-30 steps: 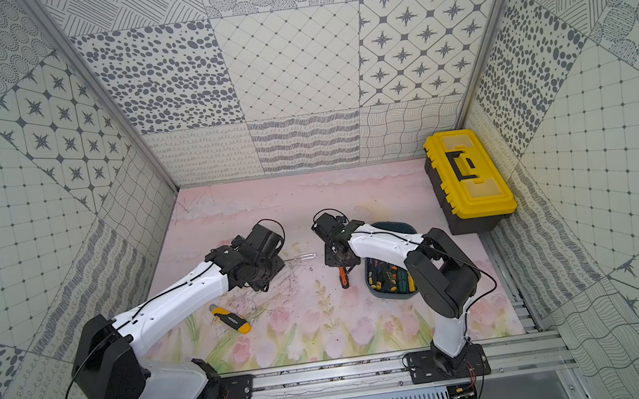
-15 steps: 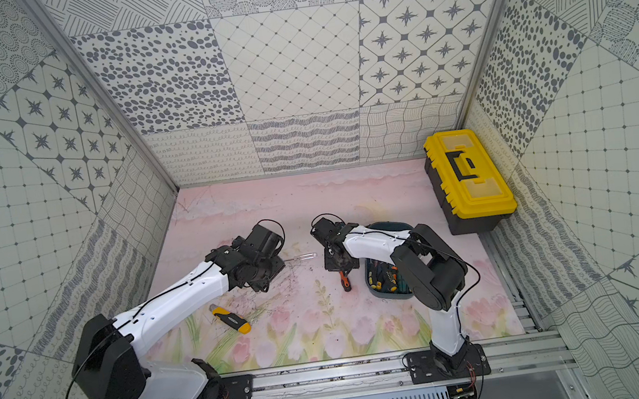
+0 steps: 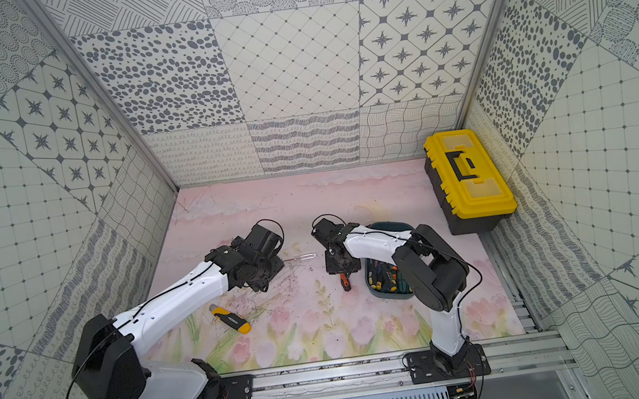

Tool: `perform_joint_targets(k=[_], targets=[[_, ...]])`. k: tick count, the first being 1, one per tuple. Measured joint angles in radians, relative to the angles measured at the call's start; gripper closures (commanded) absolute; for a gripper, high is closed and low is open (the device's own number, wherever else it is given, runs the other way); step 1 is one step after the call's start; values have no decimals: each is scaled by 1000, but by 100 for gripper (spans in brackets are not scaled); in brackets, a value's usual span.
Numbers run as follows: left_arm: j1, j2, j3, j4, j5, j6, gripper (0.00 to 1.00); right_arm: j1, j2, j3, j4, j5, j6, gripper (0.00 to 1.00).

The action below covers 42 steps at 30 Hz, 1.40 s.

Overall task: Put the screwdriver on the desktop into the storage box
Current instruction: Pick up the screwdriver from the center of the board.

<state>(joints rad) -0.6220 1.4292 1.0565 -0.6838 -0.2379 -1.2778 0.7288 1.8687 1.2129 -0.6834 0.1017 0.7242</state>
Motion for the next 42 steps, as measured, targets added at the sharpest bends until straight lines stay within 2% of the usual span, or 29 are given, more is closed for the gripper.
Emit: perform_joint_targets(k=[13, 21, 26, 32, 37, 42], targets=[[2, 0, -2, 5, 0, 0, 52, 0, 11, 8, -28, -23, -13, 77], [3, 0, -4, 13, 0, 0, 52, 0, 17, 20, -41, -23, -26, 99], [3, 0, -6, 14, 1, 0, 52, 0, -3, 20, -53, -29, -23, 100], [3, 0, -6, 14, 4, 4, 51, -43, -225, 19, -83, -53, -10, 100], [3, 0, -7, 16, 8, 10, 51, -196, -471, -31, -113, -64, -15, 100], [3, 10, -7, 32, 20, 18, 51, -341, -569, -145, -182, -64, -58, 100]])
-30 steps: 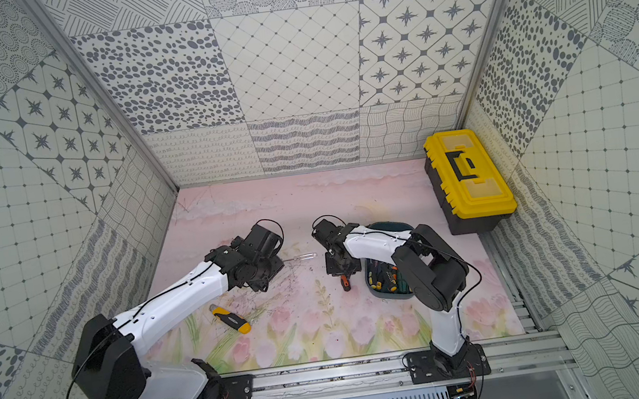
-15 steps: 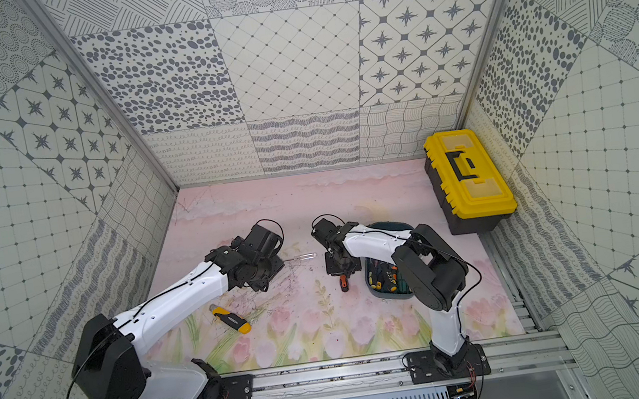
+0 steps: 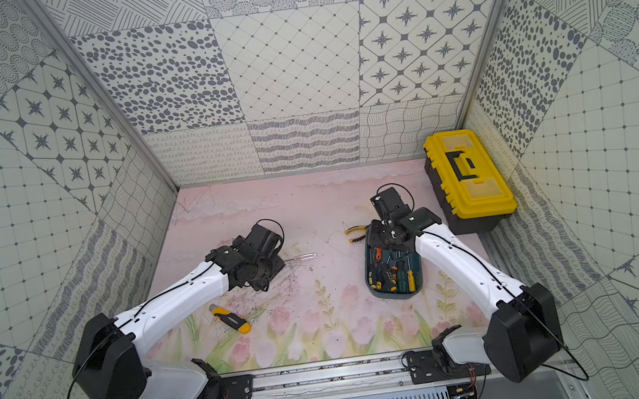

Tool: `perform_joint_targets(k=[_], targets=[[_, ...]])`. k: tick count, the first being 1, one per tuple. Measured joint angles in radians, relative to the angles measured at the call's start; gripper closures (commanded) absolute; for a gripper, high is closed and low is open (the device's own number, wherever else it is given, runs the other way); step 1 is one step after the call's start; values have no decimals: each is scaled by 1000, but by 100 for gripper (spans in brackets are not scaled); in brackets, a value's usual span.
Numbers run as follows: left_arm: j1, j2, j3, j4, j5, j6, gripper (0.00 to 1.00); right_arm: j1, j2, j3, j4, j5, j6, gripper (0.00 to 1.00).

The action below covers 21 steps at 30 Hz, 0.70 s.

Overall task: Put the screwdriver on the desktop into the storage box
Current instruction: Pick up the screwdriver from the center of the board, then place the screwdriver in the storage box.

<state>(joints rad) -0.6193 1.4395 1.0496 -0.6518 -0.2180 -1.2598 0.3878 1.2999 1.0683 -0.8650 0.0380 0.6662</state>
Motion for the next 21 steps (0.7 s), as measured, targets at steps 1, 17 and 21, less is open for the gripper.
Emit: perform_joint_targets(k=[1, 17, 21], targets=[[0, 5, 0, 3, 4, 0, 51, -10, 3, -17, -13, -1, -7, 100], [0, 28, -5, 15, 42, 6, 50, 18, 201, -70, -24, -62, -105, 67], [0, 38, -5, 20, 57, 4, 48, 23, 205, -70, -15, -52, -122, 55]])
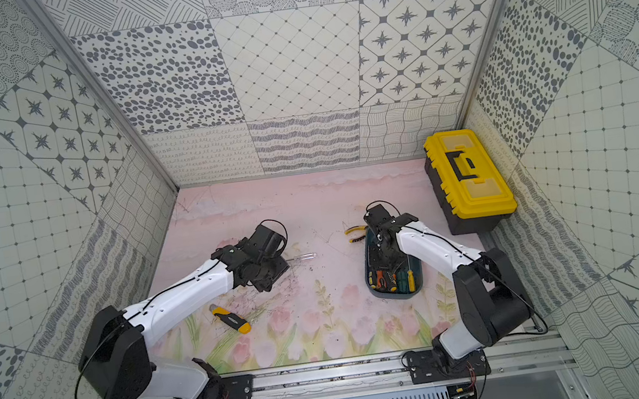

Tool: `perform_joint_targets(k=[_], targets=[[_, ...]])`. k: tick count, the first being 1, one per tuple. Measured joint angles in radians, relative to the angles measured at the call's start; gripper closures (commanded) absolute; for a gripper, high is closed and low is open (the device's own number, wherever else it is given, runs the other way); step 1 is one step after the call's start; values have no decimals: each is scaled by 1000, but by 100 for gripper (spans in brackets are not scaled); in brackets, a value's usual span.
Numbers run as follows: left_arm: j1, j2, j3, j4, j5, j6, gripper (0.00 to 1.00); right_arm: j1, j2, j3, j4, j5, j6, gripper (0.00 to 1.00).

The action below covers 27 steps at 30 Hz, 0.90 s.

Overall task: Put the screwdriver on the desktop into the storage box
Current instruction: Place the screwdriver in the storage box, then pick up the screwdriver from the center of the board.

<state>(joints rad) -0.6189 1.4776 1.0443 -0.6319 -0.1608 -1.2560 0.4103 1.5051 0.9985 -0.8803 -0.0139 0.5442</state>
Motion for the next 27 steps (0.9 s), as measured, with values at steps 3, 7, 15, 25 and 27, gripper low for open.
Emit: perform_joint_targets(k=[3, 7, 15, 25, 27], targets=[[-1, 16, 3, 11, 17, 0, 48, 0, -9, 0, 2, 25, -4, 50], [-11, 68, 38, 17, 32, -9, 45, 0, -71, 0, 3, 76, 3, 48], [-41, 244, 215, -37, 48, -58, 44, 0, -256, -58, 55, 150, 55, 48], [-48, 496, 491, -154, 47, -111, 45, 0, -253, -138, 84, 153, 112, 48], [-47, 537, 530, -168, 49, -117, 45, 0, -253, -138, 92, 153, 113, 48]])
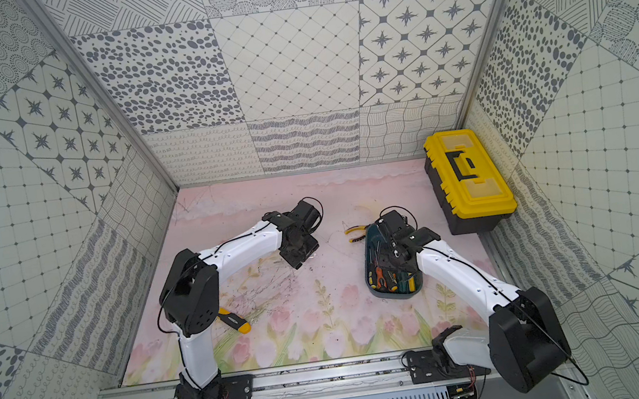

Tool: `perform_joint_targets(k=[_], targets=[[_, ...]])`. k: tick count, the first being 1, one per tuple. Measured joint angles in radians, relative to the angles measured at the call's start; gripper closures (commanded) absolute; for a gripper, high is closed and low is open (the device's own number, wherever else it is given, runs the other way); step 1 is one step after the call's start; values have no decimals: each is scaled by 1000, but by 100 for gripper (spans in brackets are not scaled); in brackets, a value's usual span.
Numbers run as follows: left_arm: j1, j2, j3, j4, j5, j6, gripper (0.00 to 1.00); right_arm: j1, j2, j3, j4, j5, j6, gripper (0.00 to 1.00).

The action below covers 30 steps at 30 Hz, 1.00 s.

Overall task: Put the screwdriver on the desktop into the storage box
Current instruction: Pick up the screwdriver from the center of the board.

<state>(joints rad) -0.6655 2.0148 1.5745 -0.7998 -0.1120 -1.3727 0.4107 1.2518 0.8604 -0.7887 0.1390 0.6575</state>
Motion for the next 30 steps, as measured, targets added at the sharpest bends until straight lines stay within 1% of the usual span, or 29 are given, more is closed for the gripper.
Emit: perform_joint_targets(k=[8, 14, 19, 22, 30], targets=[[15, 139, 129, -67, 2, -11, 47, 0, 0, -12, 9, 1, 8, 48], [26, 200, 174, -107, -3, -10, 52, 0, -3, -18, 16, 3, 13, 48], [31, 215, 180, -133, -13, -8, 60, 0, -4, -39, 20, 2, 21, 48], [31, 214, 174, -140, -18, -5, 68, 0, -4, -45, 22, 1, 24, 48], [28, 159, 85, -104, -32, 23, 86, 0, -20, -46, 23, 0, 24, 49]])
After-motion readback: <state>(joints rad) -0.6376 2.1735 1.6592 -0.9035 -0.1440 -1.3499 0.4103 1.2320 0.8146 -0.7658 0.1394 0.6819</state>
